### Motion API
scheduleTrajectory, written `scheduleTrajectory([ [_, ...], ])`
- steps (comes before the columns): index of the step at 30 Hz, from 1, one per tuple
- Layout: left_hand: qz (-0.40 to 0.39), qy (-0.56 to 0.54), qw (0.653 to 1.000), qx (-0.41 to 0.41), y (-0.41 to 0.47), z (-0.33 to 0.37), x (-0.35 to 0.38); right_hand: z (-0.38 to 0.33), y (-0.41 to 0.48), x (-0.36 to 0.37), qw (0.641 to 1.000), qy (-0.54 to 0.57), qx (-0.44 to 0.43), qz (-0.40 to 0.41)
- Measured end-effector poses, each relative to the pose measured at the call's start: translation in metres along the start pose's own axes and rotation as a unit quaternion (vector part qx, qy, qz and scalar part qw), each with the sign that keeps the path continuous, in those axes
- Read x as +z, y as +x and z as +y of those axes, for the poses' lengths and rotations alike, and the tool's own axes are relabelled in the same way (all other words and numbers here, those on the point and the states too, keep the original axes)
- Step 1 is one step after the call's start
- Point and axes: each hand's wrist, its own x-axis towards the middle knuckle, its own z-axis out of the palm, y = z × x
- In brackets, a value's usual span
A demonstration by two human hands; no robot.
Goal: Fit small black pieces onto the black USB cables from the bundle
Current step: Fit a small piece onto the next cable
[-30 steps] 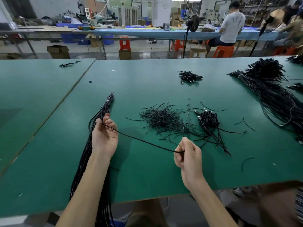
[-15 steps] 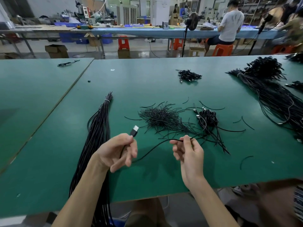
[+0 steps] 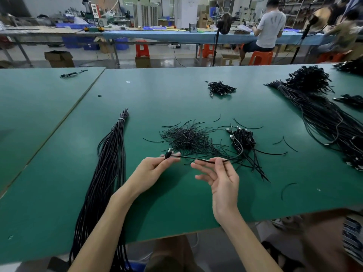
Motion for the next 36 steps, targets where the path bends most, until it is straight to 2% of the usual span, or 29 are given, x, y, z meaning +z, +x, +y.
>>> scheduleTrajectory([
  [2, 0.043, 0.064, 0.997, -0.004, 0.002, -0.003, 0.001, 0.001, -0.001, 0.002, 0.999, -0.027, 0.003, -0.04],
  [5, 0.084, 0.058, 0.995, -0.003, 0.004, -0.003, 0.003, 0.001, -0.002, 0.003, 0.994, -0.041, 0.028, -0.094],
  [8, 0.119, -0.01, 0.993, -0.014, 0.005, 0.0, 0.003, 0.001, -0.003, 0.002, 0.982, -0.072, 0.063, -0.163],
  [11, 0.132, -0.124, 0.983, -0.035, 0.006, 0.004, 0.004, 0.003, -0.005, 0.005, 0.95, -0.148, 0.095, -0.256],
  [12, 0.121, -0.201, 0.971, -0.043, 0.006, 0.006, 0.004, 0.004, -0.006, 0.006, 0.936, -0.183, 0.1, -0.284],
  [14, 0.08, -0.381, 0.92, -0.049, 0.005, 0.011, 0.005, 0.007, -0.007, 0.008, 0.913, -0.24, 0.1, -0.315],
  [17, 0.052, -0.527, 0.847, -0.041, 0.003, 0.016, -0.001, 0.008, -0.006, 0.008, 0.917, -0.256, 0.091, -0.291],
  [20, 0.023, -0.616, 0.785, -0.066, -0.001, 0.021, -0.005, 0.008, -0.005, 0.005, 0.923, -0.262, 0.09, -0.268],
  [23, -0.087, -0.631, 0.768, -0.068, -0.007, 0.025, -0.008, 0.01, -0.005, 0.005, 0.931, -0.256, 0.092, -0.245],
  [25, -0.123, -0.581, 0.802, -0.071, -0.008, 0.025, -0.009, 0.01, -0.004, 0.004, 0.945, -0.237, 0.087, -0.207],
  [26, -0.114, -0.525, 0.84, -0.073, -0.008, 0.025, -0.007, 0.009, -0.003, 0.003, 0.952, -0.227, 0.084, -0.185],
  [28, -0.056, -0.337, 0.938, -0.058, -0.008, 0.022, 0.001, 0.009, -0.002, 0.002, 0.967, -0.202, 0.083, -0.131],
  [29, -0.022, -0.212, 0.976, -0.041, -0.008, 0.022, 0.007, 0.008, -0.001, 0.0, 0.973, -0.188, 0.083, -0.105],
  [30, 0.006, -0.078, 0.997, -0.023, -0.008, 0.021, 0.013, 0.007, -0.001, -0.001, 0.977, -0.176, 0.084, -0.085],
  [31, 0.024, 0.041, 0.999, -0.011, -0.009, 0.019, 0.018, 0.006, -0.001, -0.001, 0.979, -0.167, 0.084, -0.075],
  [33, 0.043, 0.204, 0.978, 0.0, -0.011, 0.015, 0.022, 0.005, -0.002, 0.001, 0.981, -0.157, 0.083, -0.081],
  [34, 0.05, 0.258, 0.965, 0.008, -0.011, 0.013, 0.021, 0.005, -0.003, 0.002, 0.981, -0.15, 0.084, -0.089],
  [36, 0.068, 0.299, 0.951, 0.031, -0.009, 0.012, 0.019, 0.003, -0.004, 0.002, 0.982, -0.132, 0.088, -0.106],
])
